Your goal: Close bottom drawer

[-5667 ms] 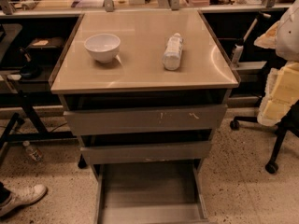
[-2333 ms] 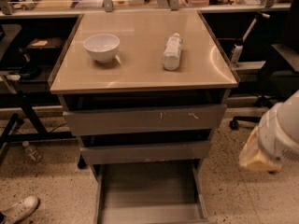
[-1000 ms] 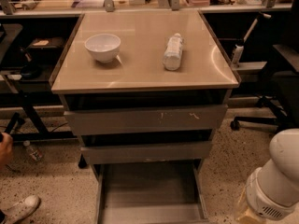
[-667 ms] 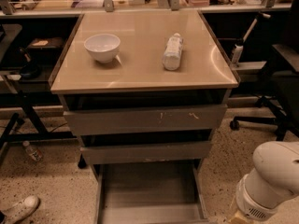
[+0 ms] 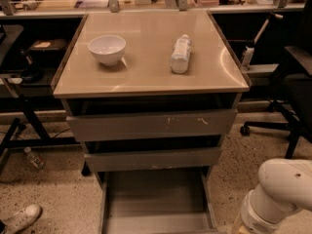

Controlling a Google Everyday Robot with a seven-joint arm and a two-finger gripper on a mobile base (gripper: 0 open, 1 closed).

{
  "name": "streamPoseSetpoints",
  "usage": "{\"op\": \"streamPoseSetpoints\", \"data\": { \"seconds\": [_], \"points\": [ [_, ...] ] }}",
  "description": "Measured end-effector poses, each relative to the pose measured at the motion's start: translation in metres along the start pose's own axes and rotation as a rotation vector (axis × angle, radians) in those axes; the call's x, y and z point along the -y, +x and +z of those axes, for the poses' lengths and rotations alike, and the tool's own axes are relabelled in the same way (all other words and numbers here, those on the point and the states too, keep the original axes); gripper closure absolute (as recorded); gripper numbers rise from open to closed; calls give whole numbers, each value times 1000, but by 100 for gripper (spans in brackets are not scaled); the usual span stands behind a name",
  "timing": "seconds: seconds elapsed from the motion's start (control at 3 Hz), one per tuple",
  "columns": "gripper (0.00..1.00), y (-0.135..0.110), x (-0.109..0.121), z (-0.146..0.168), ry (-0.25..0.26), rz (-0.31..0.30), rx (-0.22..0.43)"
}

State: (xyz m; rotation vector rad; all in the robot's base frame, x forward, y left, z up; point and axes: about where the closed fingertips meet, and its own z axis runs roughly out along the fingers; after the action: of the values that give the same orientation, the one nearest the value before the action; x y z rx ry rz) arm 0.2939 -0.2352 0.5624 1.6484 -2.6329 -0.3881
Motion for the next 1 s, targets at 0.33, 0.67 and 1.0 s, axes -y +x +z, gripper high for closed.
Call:
{"op": "streamPoseSetpoints", "data": {
  "seconds": [0.33,0.67,1.0],
  "points": [
    [100,10,16,57,-22,59,16],
    [100,21,29,121,-60,124,28],
    [100,21,29,121,-60,124,28]
  ]
}}
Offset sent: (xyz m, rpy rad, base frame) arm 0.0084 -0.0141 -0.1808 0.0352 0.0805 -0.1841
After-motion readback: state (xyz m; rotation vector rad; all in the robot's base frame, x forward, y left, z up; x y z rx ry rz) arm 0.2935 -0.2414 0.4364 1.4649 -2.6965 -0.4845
